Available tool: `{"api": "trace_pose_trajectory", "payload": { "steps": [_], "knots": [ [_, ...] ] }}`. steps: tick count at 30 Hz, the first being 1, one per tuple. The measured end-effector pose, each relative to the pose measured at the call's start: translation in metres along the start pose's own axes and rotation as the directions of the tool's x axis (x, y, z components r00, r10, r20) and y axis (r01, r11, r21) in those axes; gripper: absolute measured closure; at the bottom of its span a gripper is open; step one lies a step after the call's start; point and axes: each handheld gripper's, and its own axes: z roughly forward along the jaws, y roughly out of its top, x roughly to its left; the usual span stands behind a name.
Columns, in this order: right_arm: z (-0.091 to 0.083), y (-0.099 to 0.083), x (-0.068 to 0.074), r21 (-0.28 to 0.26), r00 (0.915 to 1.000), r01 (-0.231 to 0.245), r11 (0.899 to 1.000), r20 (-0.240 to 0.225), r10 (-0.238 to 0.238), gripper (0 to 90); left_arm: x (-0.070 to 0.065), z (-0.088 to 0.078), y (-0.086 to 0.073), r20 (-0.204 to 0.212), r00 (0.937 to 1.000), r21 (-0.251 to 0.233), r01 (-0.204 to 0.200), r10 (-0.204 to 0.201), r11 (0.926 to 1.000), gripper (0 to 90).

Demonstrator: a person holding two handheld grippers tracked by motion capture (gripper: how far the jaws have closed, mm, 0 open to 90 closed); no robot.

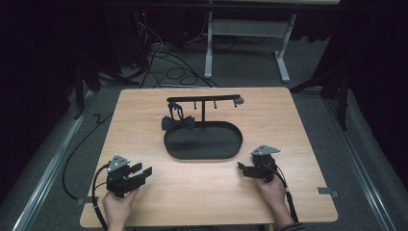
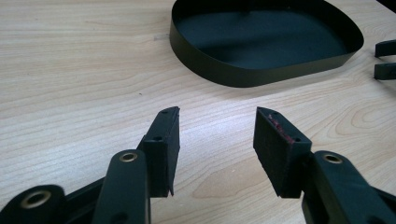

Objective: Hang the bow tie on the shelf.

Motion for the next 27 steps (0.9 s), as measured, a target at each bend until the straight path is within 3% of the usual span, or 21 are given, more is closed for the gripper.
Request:
{"api": "trace_pose_trajectory", "payload": {
  "steps": [16, 27],
  "knots": [
    [0.000, 0.000, 0.000, 0.000, 1.0000, 0.001, 1.000, 0.000, -0.001, 29.0, 0.002, 0.015, -0.010, 0.007, 0.9998, 0.024, 0.016, -0.016, 0.9996, 51.1],
    [0.000, 0.000, 0.000, 0.000, 1.0000, 0.000, 1.000, 0.000, 0.000, 29.0, 0.002, 0.027, -0.016, -0.010, 0.9998, 0.047, 0.015, -0.015, 0.9988, 50.7]
  ]
}}
